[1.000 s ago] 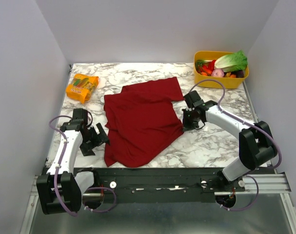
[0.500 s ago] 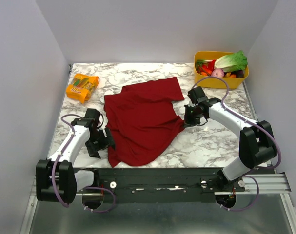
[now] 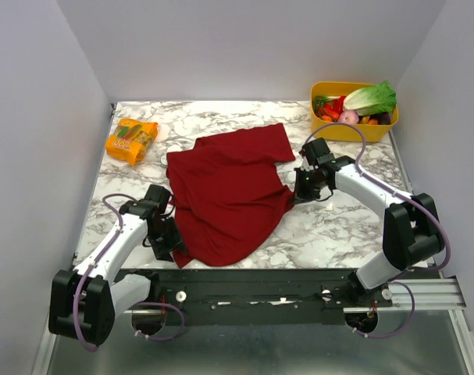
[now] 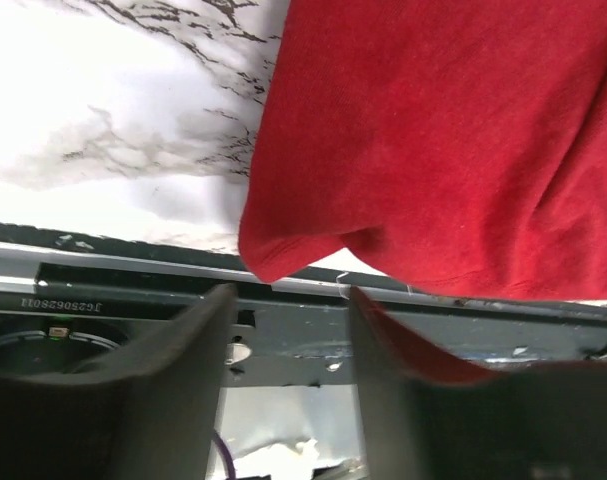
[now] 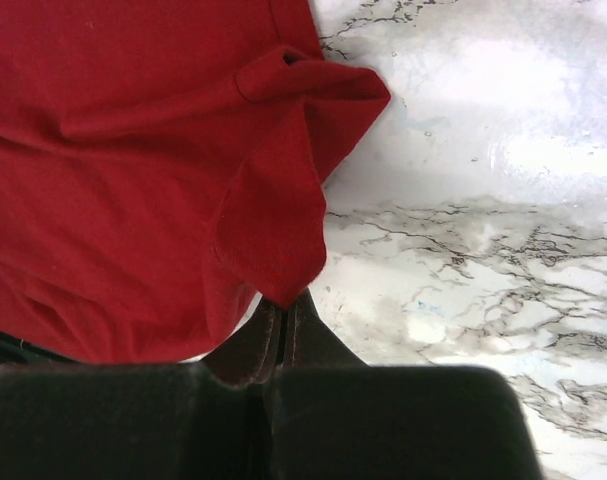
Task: Pin the brooch onto the clothing
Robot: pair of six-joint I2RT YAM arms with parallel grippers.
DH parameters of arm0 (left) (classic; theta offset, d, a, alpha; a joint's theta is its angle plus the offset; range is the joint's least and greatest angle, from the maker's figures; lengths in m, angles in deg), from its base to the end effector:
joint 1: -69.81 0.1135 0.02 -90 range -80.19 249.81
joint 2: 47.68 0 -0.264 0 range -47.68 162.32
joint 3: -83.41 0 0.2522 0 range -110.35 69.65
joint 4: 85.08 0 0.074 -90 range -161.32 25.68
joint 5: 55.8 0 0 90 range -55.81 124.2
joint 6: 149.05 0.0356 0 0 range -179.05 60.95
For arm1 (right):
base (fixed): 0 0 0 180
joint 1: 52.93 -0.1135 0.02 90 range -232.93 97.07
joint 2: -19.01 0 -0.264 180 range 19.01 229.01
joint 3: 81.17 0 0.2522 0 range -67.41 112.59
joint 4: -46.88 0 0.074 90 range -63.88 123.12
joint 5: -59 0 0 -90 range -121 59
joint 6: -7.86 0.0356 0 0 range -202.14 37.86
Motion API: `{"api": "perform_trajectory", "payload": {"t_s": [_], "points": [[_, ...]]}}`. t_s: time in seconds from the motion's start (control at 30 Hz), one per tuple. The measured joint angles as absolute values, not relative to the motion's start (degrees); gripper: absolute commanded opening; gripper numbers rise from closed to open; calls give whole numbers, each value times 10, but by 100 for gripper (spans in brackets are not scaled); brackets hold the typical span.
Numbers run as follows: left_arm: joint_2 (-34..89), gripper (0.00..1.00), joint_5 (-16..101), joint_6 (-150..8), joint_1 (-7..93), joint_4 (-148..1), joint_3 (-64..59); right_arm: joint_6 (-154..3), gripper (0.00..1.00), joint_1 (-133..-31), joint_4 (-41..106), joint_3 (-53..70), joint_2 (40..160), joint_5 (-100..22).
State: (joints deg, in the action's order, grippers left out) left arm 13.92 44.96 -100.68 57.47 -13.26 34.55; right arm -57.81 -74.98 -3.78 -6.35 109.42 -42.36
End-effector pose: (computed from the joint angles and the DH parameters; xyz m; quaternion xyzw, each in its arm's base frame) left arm 0.1459 -0.0387 0.1816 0.2471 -0.9633 0.1049 0.0004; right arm 0.2835 0.1224 0.2100 -0.0010 0.9740 0.1697 0.1501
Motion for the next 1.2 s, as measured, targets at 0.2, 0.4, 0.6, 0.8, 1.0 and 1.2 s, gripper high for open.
{"api": "perform_trajectory", "payload": {"t_s": [0.2,0.4,0.6,0.8,1.0,1.2], "points": [[130,50,433,-1045,549,-135,347,-585,0,-744,-37,-64,1094,-432],[150,46,416,-1064,522,-136,350,-589,1,-738,-33,-64,1094,-442],[180,46,404,-1083,484,-149,358,-593,0,-735,-28,-64,1094,-449],[205,46,395,-1092,477,-163,365,-596,0,-731,-26,-64,1094,-455],[225,43,386,-1098,476,-176,370,-597,0,-728,-25,-64,1095,-459],[228,17,373,-1106,476,-178,363,-599,0,-728,-25,-64,1098,-466]]}}
